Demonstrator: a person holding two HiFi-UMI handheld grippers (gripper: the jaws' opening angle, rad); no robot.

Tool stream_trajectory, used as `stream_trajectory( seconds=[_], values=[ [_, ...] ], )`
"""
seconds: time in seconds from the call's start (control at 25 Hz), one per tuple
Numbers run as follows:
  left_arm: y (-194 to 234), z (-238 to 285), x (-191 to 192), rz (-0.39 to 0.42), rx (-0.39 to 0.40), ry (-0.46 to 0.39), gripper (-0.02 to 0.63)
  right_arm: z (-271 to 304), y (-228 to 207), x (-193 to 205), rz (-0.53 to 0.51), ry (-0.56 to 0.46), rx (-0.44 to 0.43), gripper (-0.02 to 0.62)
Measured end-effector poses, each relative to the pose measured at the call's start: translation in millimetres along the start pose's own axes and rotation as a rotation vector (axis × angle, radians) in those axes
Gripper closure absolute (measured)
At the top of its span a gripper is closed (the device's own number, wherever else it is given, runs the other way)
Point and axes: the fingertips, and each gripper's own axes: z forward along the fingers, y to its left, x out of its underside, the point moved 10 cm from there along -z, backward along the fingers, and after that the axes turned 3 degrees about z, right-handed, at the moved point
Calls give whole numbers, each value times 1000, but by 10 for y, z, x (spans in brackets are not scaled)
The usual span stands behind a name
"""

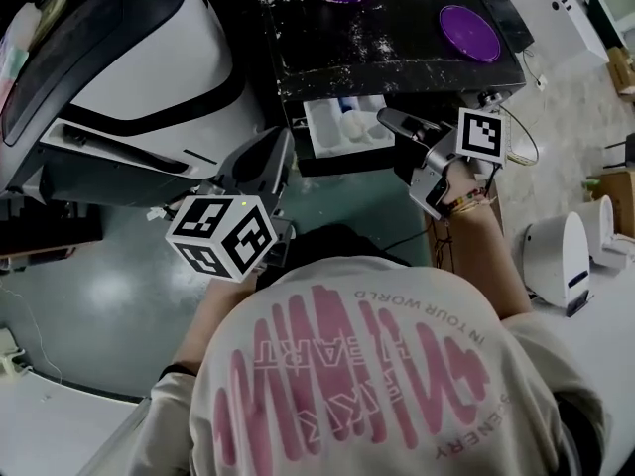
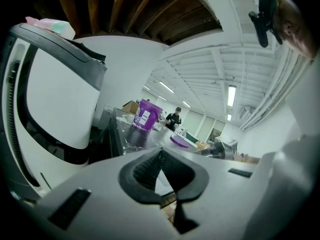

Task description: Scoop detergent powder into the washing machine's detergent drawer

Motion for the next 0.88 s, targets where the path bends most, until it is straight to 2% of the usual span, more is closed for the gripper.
stream_trajectory(
  seconds=[0.4, 0.88],
  values=[
    [402, -132, -186, 2, 28, -4, 604, 367, 152, 157, -239, 43, 224, 592],
    [735, -272, -248, -33, 30, -24, 604, 762, 295, 337, -564, 218, 463, 592]
  ],
)
